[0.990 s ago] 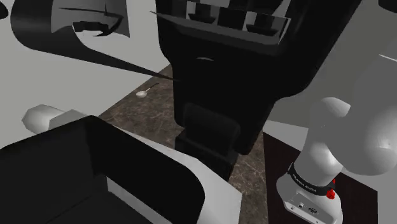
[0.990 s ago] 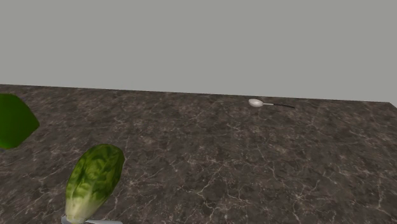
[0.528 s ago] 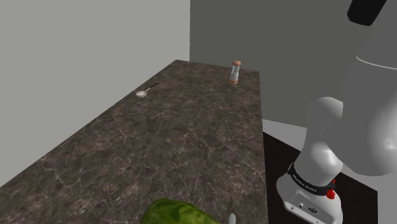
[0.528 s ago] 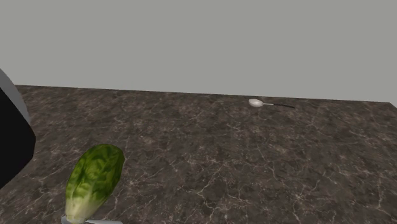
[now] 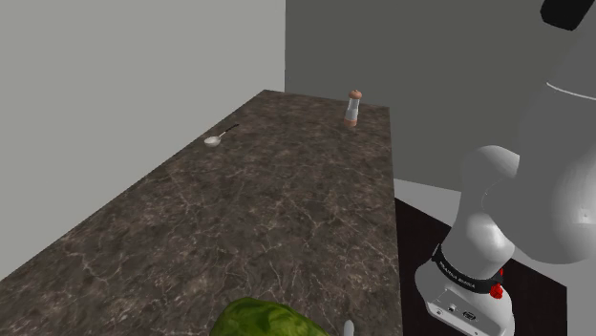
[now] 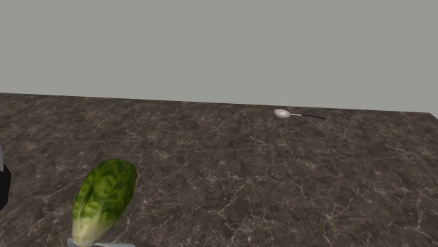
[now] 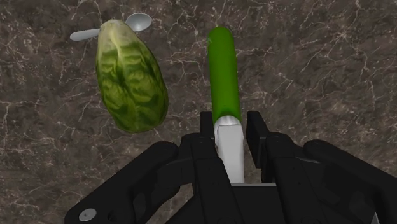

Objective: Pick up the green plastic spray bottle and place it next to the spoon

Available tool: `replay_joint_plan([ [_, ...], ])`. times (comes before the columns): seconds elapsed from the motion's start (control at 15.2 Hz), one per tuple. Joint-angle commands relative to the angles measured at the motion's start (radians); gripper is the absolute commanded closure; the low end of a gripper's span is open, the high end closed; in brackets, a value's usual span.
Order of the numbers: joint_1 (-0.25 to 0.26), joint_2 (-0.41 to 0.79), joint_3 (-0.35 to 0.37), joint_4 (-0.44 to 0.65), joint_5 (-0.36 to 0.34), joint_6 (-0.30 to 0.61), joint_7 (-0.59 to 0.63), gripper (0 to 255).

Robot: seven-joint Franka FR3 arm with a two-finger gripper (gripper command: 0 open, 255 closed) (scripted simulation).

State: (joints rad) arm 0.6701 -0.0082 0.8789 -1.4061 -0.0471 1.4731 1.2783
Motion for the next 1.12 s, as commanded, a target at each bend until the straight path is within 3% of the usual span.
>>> replay_joint_plan([
  [0.0, -0.008, -0.027, -0.008, -0.051, 0.022, 0.035, -0.011, 255],
  [1.06, -0.016, -0.128, -0.042, -0.349, 0.1, 0.266, -0.059, 255],
])
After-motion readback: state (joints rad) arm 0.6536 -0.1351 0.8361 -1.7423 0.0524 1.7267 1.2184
